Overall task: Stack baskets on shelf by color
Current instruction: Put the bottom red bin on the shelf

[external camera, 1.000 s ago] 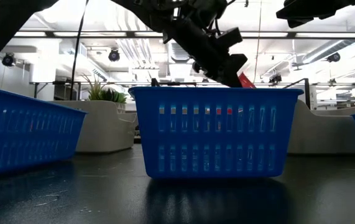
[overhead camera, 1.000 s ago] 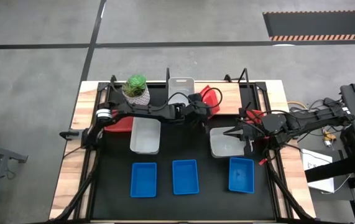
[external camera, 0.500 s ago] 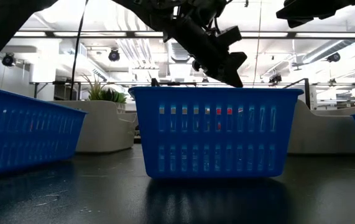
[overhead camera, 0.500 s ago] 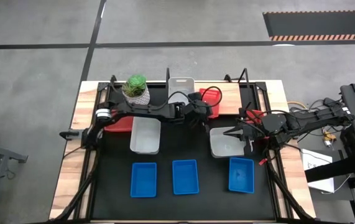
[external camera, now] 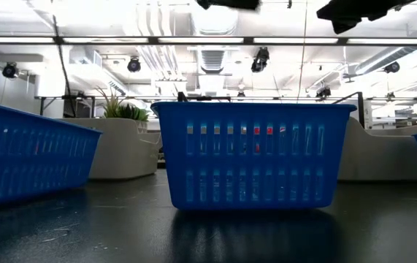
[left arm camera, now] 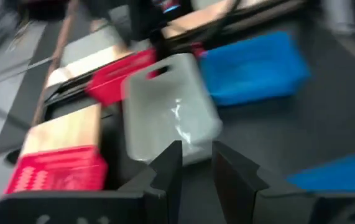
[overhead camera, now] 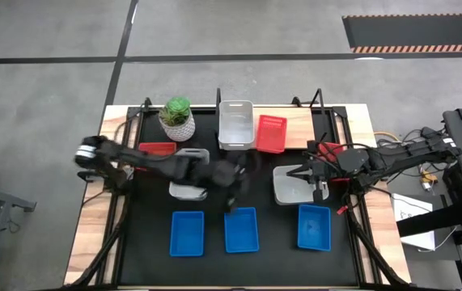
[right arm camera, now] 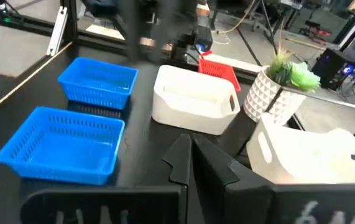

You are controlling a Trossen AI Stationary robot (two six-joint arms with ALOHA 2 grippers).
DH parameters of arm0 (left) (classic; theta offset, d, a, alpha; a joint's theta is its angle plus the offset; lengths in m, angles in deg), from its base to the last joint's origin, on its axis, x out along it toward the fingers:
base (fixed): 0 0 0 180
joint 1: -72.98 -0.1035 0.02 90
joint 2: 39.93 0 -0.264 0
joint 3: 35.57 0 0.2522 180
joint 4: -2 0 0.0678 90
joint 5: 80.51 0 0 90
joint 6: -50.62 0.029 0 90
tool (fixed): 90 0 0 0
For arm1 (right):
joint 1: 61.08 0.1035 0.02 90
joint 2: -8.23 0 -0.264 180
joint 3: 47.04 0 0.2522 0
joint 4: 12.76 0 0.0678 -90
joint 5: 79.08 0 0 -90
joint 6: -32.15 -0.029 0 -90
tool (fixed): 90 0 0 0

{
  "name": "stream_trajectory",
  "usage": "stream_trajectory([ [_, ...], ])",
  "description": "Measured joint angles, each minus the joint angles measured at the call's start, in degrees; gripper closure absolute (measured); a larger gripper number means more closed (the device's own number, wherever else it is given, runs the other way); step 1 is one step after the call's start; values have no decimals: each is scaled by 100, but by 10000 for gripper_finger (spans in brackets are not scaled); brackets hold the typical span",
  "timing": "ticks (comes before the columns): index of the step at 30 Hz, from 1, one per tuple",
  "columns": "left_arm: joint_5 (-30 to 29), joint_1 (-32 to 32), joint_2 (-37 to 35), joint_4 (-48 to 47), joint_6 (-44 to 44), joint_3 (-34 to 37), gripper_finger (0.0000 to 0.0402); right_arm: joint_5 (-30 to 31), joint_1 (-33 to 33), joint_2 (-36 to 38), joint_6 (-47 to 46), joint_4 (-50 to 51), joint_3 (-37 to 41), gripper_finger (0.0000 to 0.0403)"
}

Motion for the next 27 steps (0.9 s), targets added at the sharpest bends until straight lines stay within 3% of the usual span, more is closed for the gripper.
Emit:
stream_trajectory([
  [5,0,613,-1081,977,34,1363,332,33,0,-625,-420,-512,-23,394],
  [9,-4,749,-1886,1659,72,2266,332,573,0,-1206,-604,-220,-501,394],
  [12,-28,726,-2381,2149,66,2908,332,657,-7,-1620,-609,157,-1001,394],
  [21,-107,681,-3232,4160,363,4509,332,713,-606,-2997,-1117,2804,-3139,394],
  [27,-105,681,-3559,4679,366,4887,332,-408,-1257,-3936,-879,4272,-4387,394],
])
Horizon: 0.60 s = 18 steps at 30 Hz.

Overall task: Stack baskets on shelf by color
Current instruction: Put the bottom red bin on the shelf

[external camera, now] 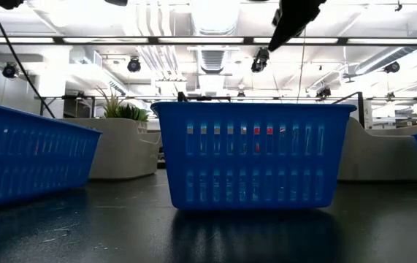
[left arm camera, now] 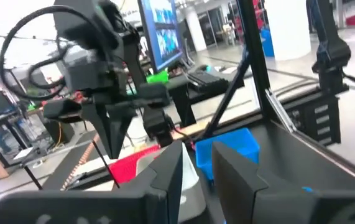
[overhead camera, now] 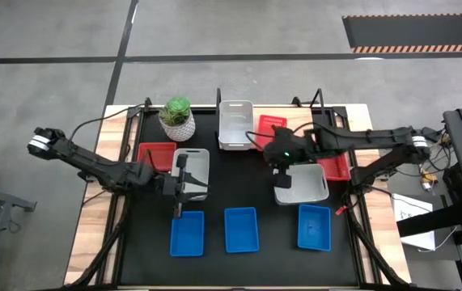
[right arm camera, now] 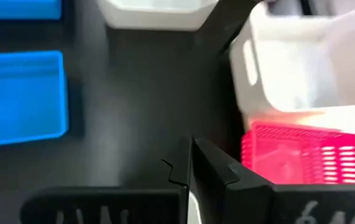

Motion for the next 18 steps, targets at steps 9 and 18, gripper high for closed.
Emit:
stream_trajectory([
  [9,4,4,-237,7,-82,96,332,-258,-516,-869,27,1074,-376,394],
  [18,7,4,-200,12,-201,94,332,-259,-874,-1444,258,1230,-367,394],
])
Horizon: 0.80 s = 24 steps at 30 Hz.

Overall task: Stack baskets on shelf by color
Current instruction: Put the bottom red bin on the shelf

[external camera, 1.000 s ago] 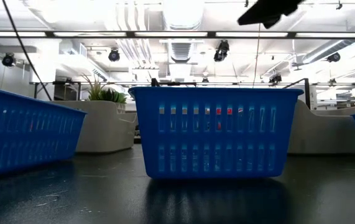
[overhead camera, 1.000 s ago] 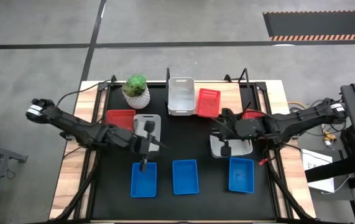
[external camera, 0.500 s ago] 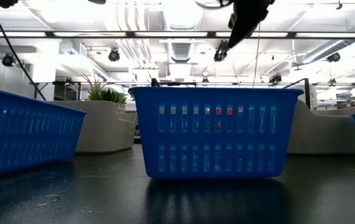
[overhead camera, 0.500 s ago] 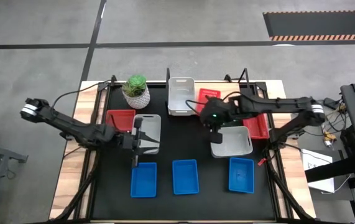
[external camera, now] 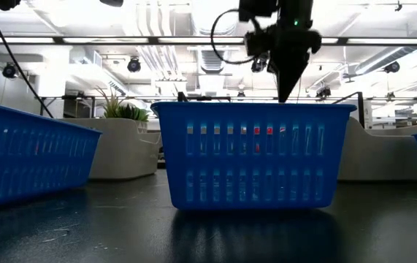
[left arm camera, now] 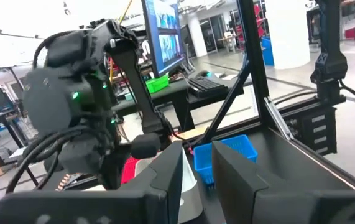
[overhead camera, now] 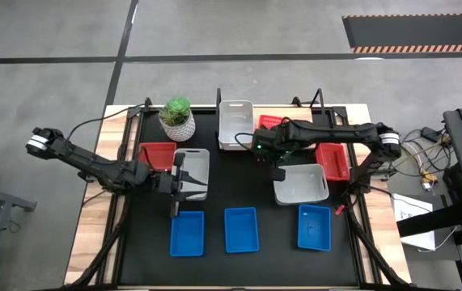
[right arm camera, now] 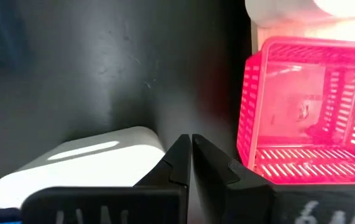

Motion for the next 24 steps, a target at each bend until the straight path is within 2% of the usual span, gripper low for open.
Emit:
stream_trajectory([
  [14,2,0,-5,41,-494,0,332,88,-628,-678,519,66,15,394],
  [22,4,0,-1,61,-754,0,332,1059,-1065,-678,793,154,15,394],
  [24,4,0,22,68,-815,0,332,974,-1137,-637,852,166,15,394],
])
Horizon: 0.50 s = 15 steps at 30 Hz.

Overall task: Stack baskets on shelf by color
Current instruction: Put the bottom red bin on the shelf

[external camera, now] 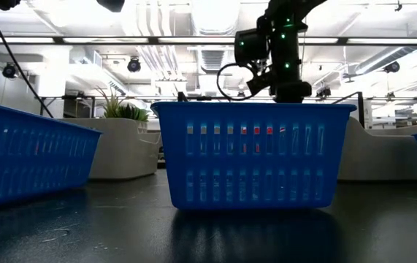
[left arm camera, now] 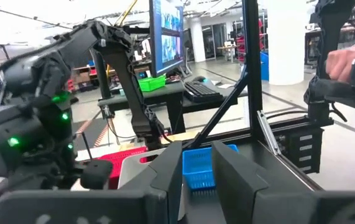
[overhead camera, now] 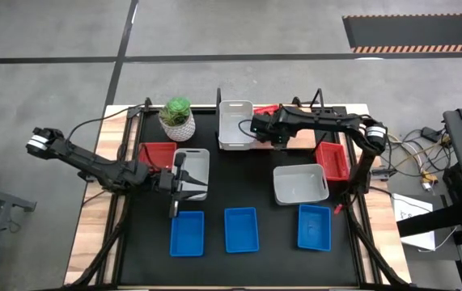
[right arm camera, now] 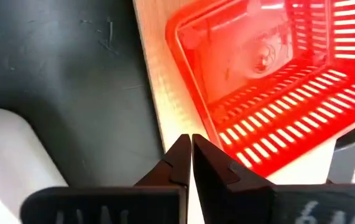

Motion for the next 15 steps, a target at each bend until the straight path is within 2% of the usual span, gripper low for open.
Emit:
stream_trajectory([
  [2,0,3,24,0,-87,0,332,-190,-32,68,70,48,0,394],
  [6,0,4,98,2,-101,0,332,-146,-51,335,190,235,-4,394],
  [11,0,4,233,212,-98,0,332,784,-375,593,387,204,-87,394],
  [15,0,4,284,266,-97,-4,332,826,-988,536,527,-354,-84,394],
])
